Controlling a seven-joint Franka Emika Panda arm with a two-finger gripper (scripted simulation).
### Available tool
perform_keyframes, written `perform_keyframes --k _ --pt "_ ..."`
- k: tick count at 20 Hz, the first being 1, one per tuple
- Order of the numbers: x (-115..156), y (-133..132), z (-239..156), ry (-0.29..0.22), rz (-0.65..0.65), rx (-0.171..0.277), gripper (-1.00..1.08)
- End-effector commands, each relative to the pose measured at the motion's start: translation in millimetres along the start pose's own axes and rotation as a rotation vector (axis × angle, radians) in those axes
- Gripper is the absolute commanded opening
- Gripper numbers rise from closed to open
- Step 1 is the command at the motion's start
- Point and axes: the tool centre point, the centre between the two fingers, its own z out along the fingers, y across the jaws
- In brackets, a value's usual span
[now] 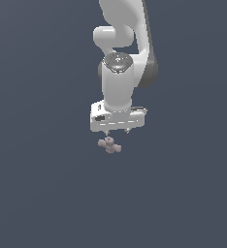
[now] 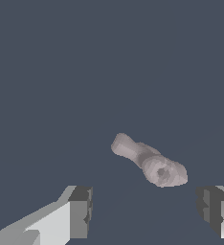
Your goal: Pick up the object and move it to a goal position.
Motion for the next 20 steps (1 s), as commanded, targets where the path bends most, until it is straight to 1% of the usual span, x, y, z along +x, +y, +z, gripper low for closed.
perform_keyframes --k 1,10,20 --pt "0 1 2 0.001 -0.036 0.007 0.68" --pt "-2 7 12 0.013 -0.214 0.042 0.68" --pt "-4 14 22 0.038 -0.422 0.079 0.68"
